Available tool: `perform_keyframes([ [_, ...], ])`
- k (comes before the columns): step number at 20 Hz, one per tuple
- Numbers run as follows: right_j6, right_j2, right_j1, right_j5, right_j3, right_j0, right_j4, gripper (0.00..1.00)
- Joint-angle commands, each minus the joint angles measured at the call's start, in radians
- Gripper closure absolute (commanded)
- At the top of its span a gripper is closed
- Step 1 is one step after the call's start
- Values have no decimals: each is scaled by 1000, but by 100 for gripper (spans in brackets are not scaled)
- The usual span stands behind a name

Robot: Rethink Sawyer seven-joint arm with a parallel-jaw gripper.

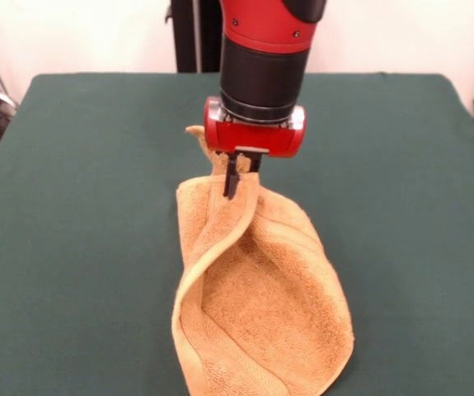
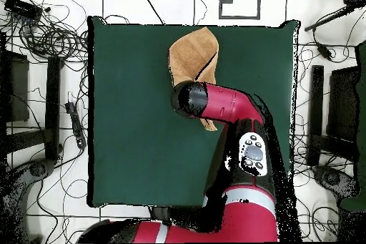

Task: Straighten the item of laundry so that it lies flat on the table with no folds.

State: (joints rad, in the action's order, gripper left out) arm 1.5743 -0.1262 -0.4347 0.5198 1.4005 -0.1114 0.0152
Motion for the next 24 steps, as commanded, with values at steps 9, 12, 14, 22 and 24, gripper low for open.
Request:
perform_keyframes([
  [9, 86, 122, 26, 26, 97, -4, -9, 0],
  [12, 85, 125, 29, 55, 93, -6, -2, 0],
  [14, 89, 128, 27, 46, 97, -8, 1, 0],
  [22, 117, 123, 32, -1, 95, -7, 5, 0],
  [24, 116, 129, 30, -5, 100, -12, 7, 0],
])
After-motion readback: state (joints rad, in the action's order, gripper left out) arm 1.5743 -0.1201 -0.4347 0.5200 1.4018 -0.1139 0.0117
